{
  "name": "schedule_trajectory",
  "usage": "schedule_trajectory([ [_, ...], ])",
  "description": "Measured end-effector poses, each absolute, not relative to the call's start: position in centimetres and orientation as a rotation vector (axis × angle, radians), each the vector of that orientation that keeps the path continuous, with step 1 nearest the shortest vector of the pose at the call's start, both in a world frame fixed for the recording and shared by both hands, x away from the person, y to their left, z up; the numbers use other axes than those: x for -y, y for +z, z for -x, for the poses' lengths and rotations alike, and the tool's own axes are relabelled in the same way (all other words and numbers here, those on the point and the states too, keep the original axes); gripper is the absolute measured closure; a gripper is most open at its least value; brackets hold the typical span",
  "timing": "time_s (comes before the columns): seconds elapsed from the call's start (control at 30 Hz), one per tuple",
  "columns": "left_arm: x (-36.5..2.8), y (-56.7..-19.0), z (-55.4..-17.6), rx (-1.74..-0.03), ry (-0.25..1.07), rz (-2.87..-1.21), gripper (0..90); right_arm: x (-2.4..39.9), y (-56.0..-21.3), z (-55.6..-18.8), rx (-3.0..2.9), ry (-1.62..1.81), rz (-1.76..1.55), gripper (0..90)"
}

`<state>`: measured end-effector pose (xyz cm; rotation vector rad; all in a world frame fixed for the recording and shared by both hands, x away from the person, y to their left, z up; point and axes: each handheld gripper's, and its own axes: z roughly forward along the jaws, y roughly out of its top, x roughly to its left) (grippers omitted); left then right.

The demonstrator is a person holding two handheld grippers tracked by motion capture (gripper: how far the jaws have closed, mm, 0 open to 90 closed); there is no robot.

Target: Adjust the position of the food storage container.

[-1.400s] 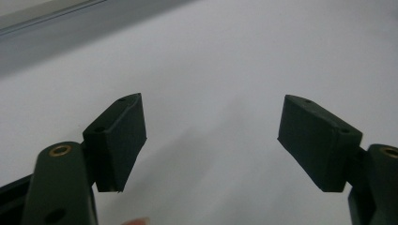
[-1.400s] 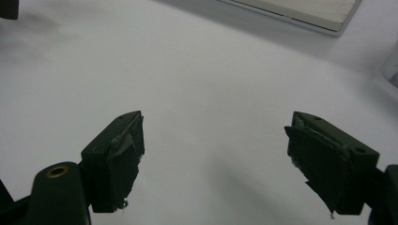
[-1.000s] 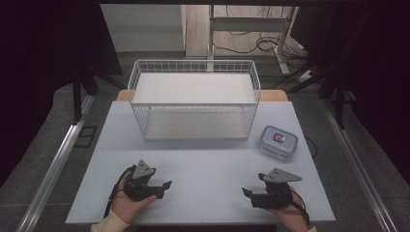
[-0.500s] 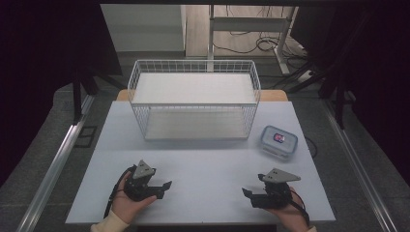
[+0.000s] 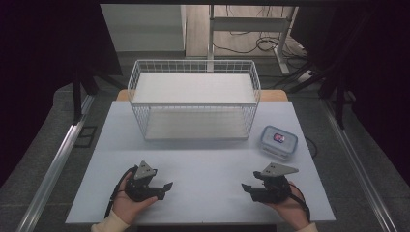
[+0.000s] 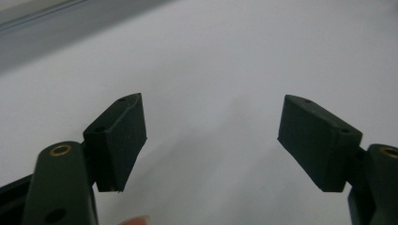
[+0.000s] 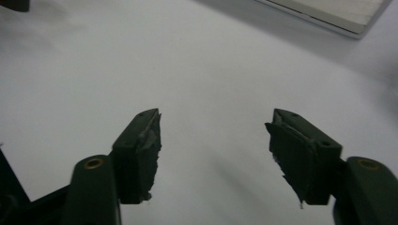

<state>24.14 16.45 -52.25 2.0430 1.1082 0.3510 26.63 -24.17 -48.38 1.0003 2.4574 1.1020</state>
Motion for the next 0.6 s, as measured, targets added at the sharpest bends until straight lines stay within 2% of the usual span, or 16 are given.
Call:
schedule_trajectory([
  [0.33,-16.5,-52.1,-24.1,-1.094,0.346,-2.039,23.8,24.8,-44.5,-29.9,-2.493,1.008,-0.997,50.9],
  [0.4,-16.5,-52.1,-24.1,-1.096,0.345,-2.041,23.8,25.6,-43.3,-31.1,-2.484,0.976,-0.984,57.1],
  [0.5,-16.4,-52.2,-24.2,-1.099,0.347,-2.046,23.8,26.5,-42.5,-32.3,-2.477,0.949,-1.001,61.2],
  [0.6,-16.4,-52.3,-24.2,-1.103,0.346,-2.049,23.9,28.1,-41.3,-34.6,-2.442,0.912,-1.053,72.4],
])
